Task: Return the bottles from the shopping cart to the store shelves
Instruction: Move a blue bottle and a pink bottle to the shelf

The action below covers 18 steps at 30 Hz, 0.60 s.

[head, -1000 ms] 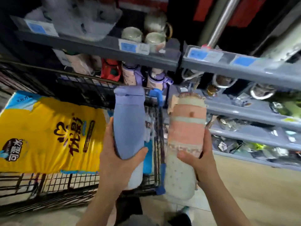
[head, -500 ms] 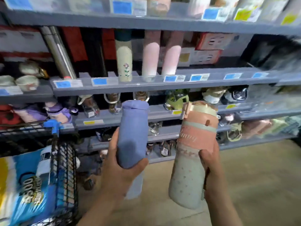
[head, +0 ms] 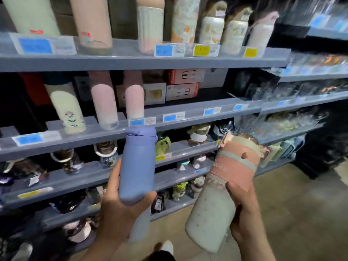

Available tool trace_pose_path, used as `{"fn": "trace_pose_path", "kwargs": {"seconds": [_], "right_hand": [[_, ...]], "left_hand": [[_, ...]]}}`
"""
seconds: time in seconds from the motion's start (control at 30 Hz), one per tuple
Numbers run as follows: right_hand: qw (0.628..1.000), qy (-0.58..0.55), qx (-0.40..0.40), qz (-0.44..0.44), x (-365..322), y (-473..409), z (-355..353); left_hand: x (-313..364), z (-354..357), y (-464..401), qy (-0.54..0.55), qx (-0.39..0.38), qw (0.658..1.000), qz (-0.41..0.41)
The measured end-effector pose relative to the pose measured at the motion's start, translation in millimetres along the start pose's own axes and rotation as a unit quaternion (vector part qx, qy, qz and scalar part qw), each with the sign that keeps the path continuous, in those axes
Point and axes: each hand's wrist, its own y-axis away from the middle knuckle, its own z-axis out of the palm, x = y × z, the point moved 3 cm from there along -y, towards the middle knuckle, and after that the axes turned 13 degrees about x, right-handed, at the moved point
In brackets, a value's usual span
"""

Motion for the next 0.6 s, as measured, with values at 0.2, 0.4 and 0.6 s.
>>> {"fn": "trace_pose_path", "kwargs": {"seconds": [0.2,0.4,0.6], "right_hand": [[0.998,0.053,-0.032,0.024,-12,-110,39],[0.989,0.102,-0.064,0.084,-19,-194,77],[0.986,-0.023,-0.058,0.157,-19,-255,126]], "left_hand": [[-33,70,-64,-0.006,0.016,1.0,0.009],[-65,127,-122,0.009,0.038,0.998,-0.04],[-63,134,-146,-0.008,0.036,0.999,-0.017]]}}
